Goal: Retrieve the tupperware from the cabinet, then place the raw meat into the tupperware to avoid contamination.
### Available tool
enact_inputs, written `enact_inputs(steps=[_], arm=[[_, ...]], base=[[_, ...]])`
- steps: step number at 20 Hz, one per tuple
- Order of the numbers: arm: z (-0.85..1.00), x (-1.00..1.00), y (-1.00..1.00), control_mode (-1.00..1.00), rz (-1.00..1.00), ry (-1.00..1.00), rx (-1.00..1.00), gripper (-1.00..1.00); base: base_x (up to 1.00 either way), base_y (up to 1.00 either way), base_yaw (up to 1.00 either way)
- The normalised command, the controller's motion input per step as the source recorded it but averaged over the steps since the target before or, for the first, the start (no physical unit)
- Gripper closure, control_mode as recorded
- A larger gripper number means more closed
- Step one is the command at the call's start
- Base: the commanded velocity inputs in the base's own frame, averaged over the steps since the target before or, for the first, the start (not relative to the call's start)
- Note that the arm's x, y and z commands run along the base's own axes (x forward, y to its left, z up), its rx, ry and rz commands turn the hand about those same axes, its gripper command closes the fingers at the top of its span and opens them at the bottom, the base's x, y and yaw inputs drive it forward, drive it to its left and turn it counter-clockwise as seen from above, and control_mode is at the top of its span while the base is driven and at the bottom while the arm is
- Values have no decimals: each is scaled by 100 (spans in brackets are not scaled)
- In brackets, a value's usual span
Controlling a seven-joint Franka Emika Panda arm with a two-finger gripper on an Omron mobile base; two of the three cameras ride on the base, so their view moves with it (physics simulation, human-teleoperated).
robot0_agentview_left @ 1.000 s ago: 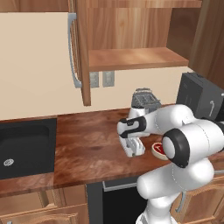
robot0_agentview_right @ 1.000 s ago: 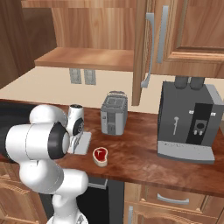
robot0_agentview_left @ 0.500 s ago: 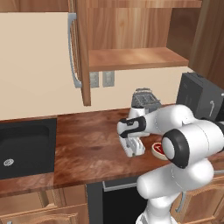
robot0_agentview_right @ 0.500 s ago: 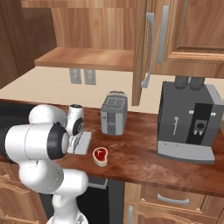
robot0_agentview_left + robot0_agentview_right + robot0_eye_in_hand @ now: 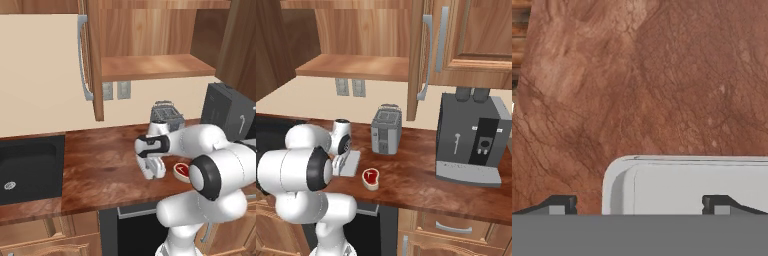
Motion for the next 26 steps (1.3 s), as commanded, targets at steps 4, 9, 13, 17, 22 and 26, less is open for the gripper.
enact_inputs(steps=[4,9,13,17,22,26], arm=[[23,-15,-3,-100,0,-2,0,-100],[32,-7,-1,-100,0,0,0,-100],[38,-5,0,-100,0,0,0,-100],[38,-5,0,-100,0,0,0,-100],[30,-7,0,-100,-2,0,0,-100],[28,-10,-3,-100,-6,0,0,-100]], base=[[0,0,0],[0,0,0],[0,0,0],[0,0,0],[0,0,0],[0,0,0]])
